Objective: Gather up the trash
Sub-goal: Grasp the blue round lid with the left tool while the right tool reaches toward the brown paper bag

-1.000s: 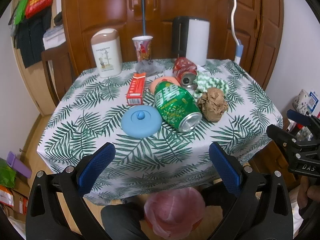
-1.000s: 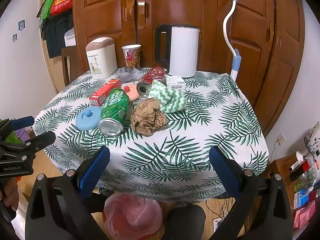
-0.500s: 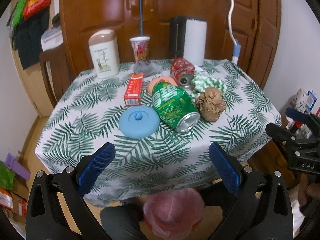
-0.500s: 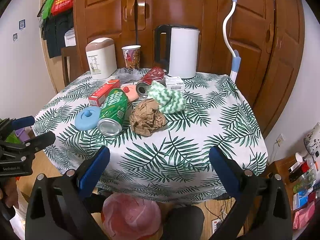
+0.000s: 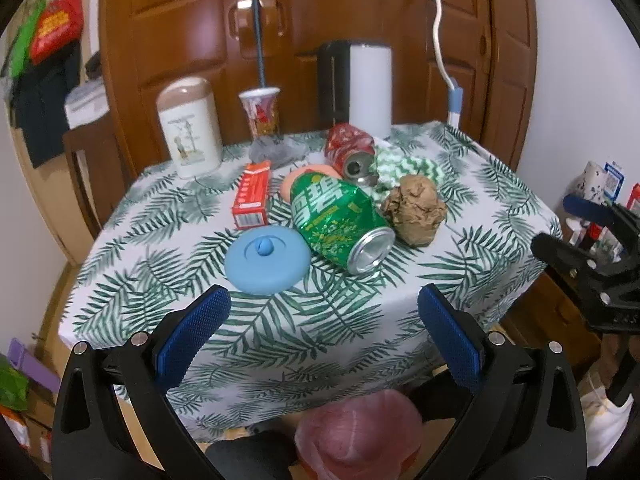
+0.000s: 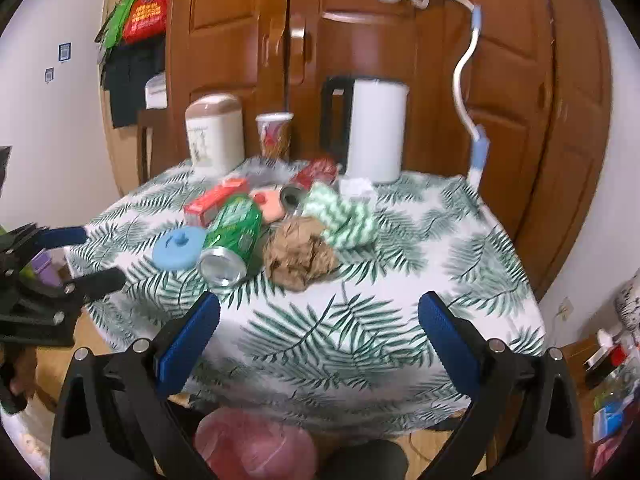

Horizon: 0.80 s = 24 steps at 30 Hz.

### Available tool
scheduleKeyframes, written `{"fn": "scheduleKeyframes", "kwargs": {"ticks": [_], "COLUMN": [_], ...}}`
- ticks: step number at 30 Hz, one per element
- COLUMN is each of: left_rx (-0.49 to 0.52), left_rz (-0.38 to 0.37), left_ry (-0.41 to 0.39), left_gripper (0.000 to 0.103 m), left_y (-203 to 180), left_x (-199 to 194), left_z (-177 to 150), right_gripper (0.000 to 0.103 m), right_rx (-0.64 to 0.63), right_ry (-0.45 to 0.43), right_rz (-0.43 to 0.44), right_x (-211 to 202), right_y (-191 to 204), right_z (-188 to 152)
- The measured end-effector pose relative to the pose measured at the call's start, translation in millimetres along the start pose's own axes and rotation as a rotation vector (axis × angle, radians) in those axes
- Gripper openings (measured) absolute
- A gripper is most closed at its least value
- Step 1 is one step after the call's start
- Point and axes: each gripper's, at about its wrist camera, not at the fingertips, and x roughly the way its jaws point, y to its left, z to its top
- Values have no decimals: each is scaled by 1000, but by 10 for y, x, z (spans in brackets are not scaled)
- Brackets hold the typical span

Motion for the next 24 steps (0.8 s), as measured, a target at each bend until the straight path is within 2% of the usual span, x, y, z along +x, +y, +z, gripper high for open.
{"fn": "scheduleKeyframes", "kwargs": {"ticks": [3,5,10,12,16,21,24], "left_rx": [-4,-22,-52,-56,-69,-81,-91], "left_rz": [21,22,25,30,34,37,25], "left_ry": [22,40,50,56,65,77,85], "left_gripper": [97,97,93,84,79,55,49], "left_y": [75,158,297,331,388,458,499], "left_x": [204,373,679,790,974,1135,1211], "left_z": [12,36,124,159,210,258,255], "right_gripper": [98,98,98,98,97,96,95], "right_rx": [33,61,49,37,31,24,25], "right_ry": [69,70,73,67,67,70,75], "right_rz": [27,55,19,12,13,16,23], "right_x": [168,238,421,483,602,752,819], "right_y": [-66,-123,-137,-125,-113,-99,-90], "right_z": [-15,-35,-27,-6,48,112,130]}}
